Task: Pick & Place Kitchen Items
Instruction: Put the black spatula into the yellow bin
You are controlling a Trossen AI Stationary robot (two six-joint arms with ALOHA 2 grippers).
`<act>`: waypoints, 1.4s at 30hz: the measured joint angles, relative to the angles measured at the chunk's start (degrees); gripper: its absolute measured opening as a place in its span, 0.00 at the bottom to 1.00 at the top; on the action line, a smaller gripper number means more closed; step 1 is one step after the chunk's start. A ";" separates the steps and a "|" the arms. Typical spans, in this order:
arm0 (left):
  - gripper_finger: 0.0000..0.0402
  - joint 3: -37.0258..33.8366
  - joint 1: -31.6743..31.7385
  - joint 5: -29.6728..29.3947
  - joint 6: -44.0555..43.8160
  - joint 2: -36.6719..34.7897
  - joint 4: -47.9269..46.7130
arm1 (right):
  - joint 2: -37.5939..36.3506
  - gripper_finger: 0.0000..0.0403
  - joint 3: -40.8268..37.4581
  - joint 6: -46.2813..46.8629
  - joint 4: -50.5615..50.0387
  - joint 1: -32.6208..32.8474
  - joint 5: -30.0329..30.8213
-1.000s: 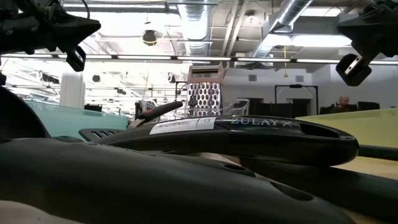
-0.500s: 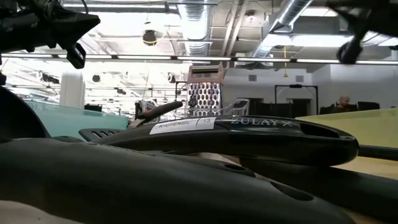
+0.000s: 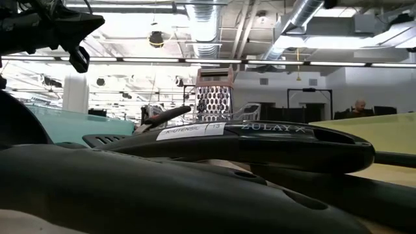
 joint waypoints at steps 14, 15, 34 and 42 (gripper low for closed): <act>0.00 -0.01 0.02 -0.20 0.22 1.40 -0.03 | 43.80 0.59 26.96 22.67 -39.02 5.16 -13.63; 0.00 0.00 0.02 -0.20 0.22 1.76 -0.02 | 46.27 0.60 28.57 24.20 -39.85 5.60 -15.84; 0.00 0.00 0.02 -0.02 0.81 8.12 1.73 | 72.84 0.62 49.87 36.72 -47.95 10.56 -24.77; 0.00 -0.01 0.02 3.61 5.73 7.74 3.85 | 73.24 0.62 49.94 37.26 -46.63 11.79 -26.27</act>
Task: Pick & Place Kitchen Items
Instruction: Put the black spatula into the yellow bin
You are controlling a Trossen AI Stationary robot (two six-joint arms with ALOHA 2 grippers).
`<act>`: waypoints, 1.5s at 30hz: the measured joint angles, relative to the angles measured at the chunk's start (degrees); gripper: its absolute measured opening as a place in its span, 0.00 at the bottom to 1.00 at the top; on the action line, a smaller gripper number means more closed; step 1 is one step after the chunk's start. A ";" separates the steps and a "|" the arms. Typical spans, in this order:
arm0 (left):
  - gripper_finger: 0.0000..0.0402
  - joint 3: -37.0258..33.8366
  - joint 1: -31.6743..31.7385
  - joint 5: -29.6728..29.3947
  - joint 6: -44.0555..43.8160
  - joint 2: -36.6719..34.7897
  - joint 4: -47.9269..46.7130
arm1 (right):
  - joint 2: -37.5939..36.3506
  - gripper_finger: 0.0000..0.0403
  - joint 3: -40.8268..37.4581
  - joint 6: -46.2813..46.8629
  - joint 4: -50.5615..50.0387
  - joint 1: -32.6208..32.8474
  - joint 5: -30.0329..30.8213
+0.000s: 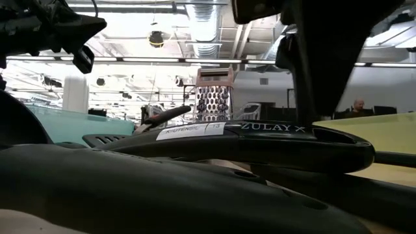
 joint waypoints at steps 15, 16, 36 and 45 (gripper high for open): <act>0.00 0.01 0.00 -0.10 1.29 -1.11 -1.25 | 4.30 0.71 0.05 -0.50 2.39 1.43 -2.04; 0.00 0.00 0.00 -0.76 1.37 -1.13 -1.20 | 4.45 0.71 0.07 -0.73 2.53 1.43 -1.97; 0.00 0.00 0.02 -0.96 1.42 -1.03 -0.87 | 4.48 0.38 -3.56 -2.10 5.50 0.06 -4.53; 0.00 0.00 0.02 -0.98 1.42 -1.03 -0.63 | 4.08 0.18 -3.67 -1.14 5.33 -1.16 -5.09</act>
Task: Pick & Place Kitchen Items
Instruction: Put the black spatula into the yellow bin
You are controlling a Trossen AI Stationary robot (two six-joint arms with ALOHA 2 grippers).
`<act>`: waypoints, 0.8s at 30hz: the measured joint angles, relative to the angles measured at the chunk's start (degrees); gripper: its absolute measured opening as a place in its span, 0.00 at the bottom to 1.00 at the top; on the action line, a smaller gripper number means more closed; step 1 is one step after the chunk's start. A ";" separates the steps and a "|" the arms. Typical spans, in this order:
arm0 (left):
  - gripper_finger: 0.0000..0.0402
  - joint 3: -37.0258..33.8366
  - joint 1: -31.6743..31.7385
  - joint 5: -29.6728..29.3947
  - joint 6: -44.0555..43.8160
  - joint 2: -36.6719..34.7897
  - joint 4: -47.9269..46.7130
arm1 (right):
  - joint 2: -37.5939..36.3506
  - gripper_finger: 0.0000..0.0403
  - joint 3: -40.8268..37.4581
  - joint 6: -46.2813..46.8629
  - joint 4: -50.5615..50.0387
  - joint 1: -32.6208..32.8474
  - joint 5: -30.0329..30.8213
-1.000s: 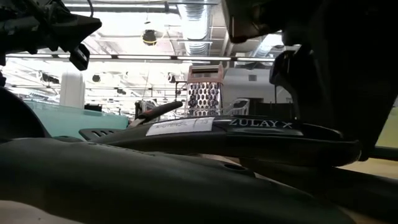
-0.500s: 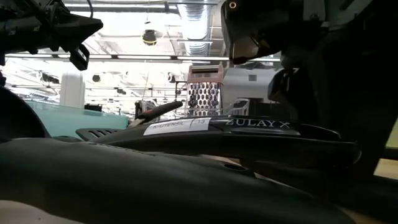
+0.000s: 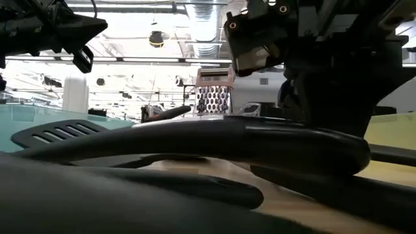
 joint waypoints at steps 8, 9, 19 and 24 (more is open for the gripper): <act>0.00 0.01 0.00 0.01 0.00 0.00 0.23 | -2.99 0.21 0.02 -0.30 0.39 -1.25 0.43; 0.00 0.02 0.00 -0.06 0.87 0.00 0.22 | -3.37 0.21 0.00 -0.44 0.45 -1.52 0.52; 0.00 0.02 0.11 -3.28 38.40 0.00 0.54 | -10.17 0.08 0.09 5.53 0.54 -1.85 -0.51; 0.00 0.02 0.13 -3.28 38.31 0.00 0.63 | -13.82 0.03 0.09 5.40 0.61 -1.13 3.09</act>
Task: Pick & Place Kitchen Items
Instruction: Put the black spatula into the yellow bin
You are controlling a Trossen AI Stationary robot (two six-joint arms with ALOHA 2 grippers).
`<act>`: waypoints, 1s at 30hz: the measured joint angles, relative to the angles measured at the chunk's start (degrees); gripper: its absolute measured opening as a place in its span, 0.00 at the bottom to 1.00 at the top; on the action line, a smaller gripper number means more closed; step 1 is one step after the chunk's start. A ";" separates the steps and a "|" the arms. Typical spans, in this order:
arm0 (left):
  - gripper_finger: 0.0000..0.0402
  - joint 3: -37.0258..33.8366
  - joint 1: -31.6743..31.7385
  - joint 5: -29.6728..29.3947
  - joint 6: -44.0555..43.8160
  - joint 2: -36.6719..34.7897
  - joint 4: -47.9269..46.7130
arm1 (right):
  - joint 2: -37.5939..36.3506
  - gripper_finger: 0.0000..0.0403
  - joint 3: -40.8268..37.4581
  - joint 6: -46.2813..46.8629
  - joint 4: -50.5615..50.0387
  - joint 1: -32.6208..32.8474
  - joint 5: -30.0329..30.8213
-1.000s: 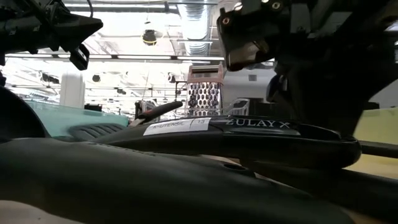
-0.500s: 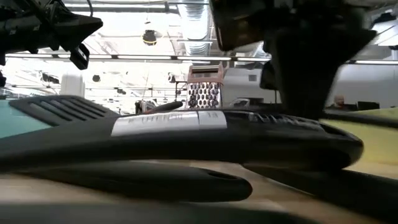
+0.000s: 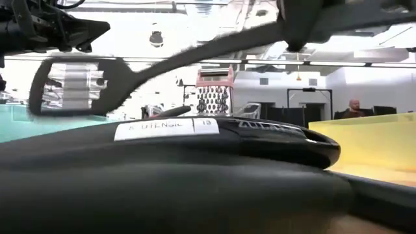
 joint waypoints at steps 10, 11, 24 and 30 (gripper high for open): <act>0.00 -0.02 0.02 0.04 -0.13 0.00 0.02 | -5.76 0.04 0.02 12.44 -12.43 -1.98 8.21; 0.00 0.00 0.02 0.04 -0.15 0.00 0.04 | -6.15 0.03 0.02 14.90 -15.02 -2.03 8.64; 0.00 -0.02 0.02 0.22 -0.15 0.00 0.49 | -7.51 0.04 0.00 37.29 -42.32 2.56 8.75; 0.00 -0.01 0.02 0.20 -0.15 0.02 0.74 | -9.04 0.02 -0.12 40.07 -42.59 4.13 8.04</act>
